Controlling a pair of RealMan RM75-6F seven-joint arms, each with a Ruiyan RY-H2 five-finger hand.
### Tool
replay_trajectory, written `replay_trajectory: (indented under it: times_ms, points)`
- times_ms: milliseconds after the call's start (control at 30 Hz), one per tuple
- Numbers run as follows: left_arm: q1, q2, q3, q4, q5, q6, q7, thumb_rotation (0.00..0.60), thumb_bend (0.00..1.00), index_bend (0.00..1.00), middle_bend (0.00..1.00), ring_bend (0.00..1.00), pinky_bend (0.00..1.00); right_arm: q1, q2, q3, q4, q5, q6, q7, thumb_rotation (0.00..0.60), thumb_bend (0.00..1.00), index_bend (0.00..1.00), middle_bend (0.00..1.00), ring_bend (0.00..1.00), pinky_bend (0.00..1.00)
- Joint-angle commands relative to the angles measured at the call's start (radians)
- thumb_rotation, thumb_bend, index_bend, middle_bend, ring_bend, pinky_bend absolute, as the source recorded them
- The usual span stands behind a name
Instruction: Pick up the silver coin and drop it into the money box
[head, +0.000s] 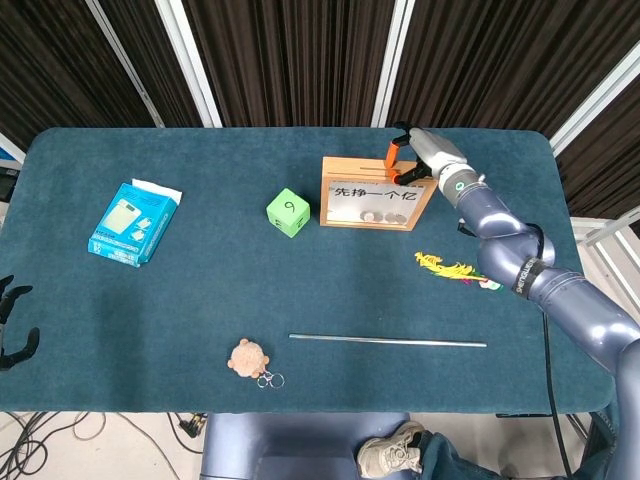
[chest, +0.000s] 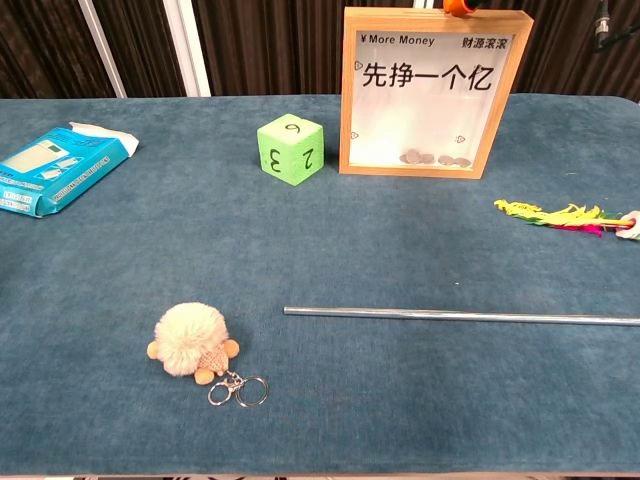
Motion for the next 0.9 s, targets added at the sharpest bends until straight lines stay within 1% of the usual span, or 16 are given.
replay_trajectory:
  times_ms: [33,133,200,333,400,533,567,600,633,667,767,800,867,900]
  points:
    - [0.000,0.000,0.000,0.000,0.000,-0.001,0.000,0.600,0.43,0.20,0.01,0.00,0.05,-0.003,0.003,0.005,-0.006,0.000,0.008,0.005,0.600,0.48,0.46,0.03,0.00,0.00]
    - [0.000,0.001,0.001,-0.001,0.000,-0.001,0.000,0.600,0.43,0.20,0.01,0.00,0.05,-0.012,0.006,0.019,-0.017,-0.001,0.045,0.012,0.600,0.48,0.46,0.03,0.00,0.00]
    - [0.000,0.001,0.001,0.000,0.002,0.000,-0.001,0.600,0.43,0.20,0.01,0.00,0.05,-0.027,0.007,0.034,-0.028,-0.011,0.106,0.012,0.600,0.48,0.46,0.03,0.00,0.00]
    - [0.002,0.002,0.003,0.001,0.007,0.002,-0.003,0.600,0.43,0.20,0.01,0.00,0.06,-0.070,0.027,0.034,-0.068,-0.053,0.256,-0.027,0.600,0.48,0.45,0.03,0.00,0.00]
    - [0.002,0.002,0.004,0.001,0.009,0.002,-0.004,0.600,0.43,0.19,0.01,0.00,0.06,-0.111,0.058,0.035,-0.131,-0.073,0.349,-0.045,0.600,0.48,0.43,0.03,0.00,0.00]
    - [0.002,0.001,0.008,0.005,0.021,0.006,0.001,0.600,0.44,0.19,0.01,0.00,0.06,-0.240,0.152,0.016,-0.356,-0.124,0.573,-0.108,0.600,0.48,0.42,0.03,0.00,0.00]
    - [0.002,0.000,0.009,0.006,0.024,0.007,0.002,0.600,0.44,0.19,0.01,0.00,0.06,-0.276,0.168,0.001,-0.403,-0.143,0.641,-0.143,0.600,0.48,0.41,0.03,0.00,0.00]
    - [0.003,0.000,0.009,0.007,0.025,0.009,0.002,0.600,0.44,0.19,0.01,0.00,0.06,-0.301,0.177,-0.012,-0.433,-0.155,0.686,-0.170,0.600,0.48,0.39,0.03,0.00,0.00]
    - [0.004,-0.001,0.009,0.007,0.029,0.012,0.001,0.600,0.44,0.19,0.01,0.00,0.06,-0.337,0.188,-0.035,-0.477,-0.173,0.751,-0.217,0.600,0.48,0.37,0.03,0.00,0.00]
    - [0.004,-0.001,0.009,0.008,0.031,0.015,0.000,0.600,0.44,0.19,0.01,0.00,0.06,-0.360,0.193,-0.052,-0.503,-0.185,0.792,-0.253,0.600,0.48,0.35,0.03,0.00,0.00]
    - [0.007,-0.003,0.011,0.013,0.042,0.023,-0.002,0.600,0.44,0.19,0.01,0.00,0.06,-0.443,0.205,-0.130,-0.565,-0.247,0.961,-0.451,0.600,0.48,0.31,0.03,0.00,0.00]
    - [0.007,-0.004,0.013,0.014,0.047,0.025,-0.002,0.600,0.44,0.19,0.01,0.00,0.06,-0.481,0.200,-0.157,-0.591,-0.269,1.037,-0.530,0.600,0.48,0.30,0.03,0.00,0.00]
    - [0.008,-0.004,0.015,0.018,0.054,0.028,-0.001,0.600,0.44,0.19,0.01,0.00,0.06,-0.539,0.188,-0.193,-0.645,-0.296,1.136,-0.613,0.600,0.48,0.29,0.03,0.00,0.00]
    - [0.009,-0.005,0.016,0.020,0.059,0.031,0.001,0.600,0.43,0.19,0.01,0.00,0.06,-0.582,0.182,-0.220,-0.685,-0.313,1.192,-0.648,0.600,0.48,0.28,0.03,0.00,0.00]
